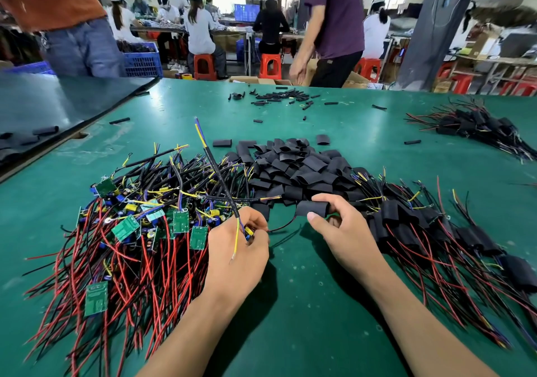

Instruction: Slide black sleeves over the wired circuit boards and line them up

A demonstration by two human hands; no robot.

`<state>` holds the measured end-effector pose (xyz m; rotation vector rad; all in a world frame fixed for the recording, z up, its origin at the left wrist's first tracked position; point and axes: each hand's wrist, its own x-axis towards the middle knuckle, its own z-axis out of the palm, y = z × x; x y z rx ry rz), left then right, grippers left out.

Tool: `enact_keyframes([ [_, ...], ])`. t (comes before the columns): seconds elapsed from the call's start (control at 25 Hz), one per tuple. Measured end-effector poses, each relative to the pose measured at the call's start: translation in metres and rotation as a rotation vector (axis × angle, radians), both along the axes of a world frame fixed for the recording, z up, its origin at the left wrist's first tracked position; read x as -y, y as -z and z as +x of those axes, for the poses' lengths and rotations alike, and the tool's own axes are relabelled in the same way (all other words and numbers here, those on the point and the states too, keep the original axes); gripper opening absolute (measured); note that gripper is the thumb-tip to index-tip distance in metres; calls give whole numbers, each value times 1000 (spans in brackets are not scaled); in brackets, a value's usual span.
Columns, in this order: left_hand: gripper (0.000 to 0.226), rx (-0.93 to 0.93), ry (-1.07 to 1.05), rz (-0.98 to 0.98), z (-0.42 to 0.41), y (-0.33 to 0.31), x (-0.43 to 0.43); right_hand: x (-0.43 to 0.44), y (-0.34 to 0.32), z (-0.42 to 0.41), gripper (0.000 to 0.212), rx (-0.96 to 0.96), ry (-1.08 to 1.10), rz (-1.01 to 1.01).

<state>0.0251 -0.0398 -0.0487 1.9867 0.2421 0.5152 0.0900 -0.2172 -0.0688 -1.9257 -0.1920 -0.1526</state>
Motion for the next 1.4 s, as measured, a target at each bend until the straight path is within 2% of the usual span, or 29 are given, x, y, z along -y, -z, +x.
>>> enact_keyframes([
  [0.32, 25, -1, -26, 29, 2, 2, -2, 0, -4, 1, 30, -56, -111, 211],
  [0.6, 25, 32, -33, 68, 3, 3, -2, 4, -6, 6, 30, -74, -108, 275],
  [0.72, 28, 48, -25, 75, 3, 4, -2, 7, -6, 10, 31, -66, -134, 258],
  [0.96, 19, 64, -26, 85, 4, 6, -3, 14, -6, 13, 31, -78, -165, 193],
  [1.4, 19, 100, -28, 77, 5, 8, -3, 17, -8, 14, 22, -138, -162, 271],
])
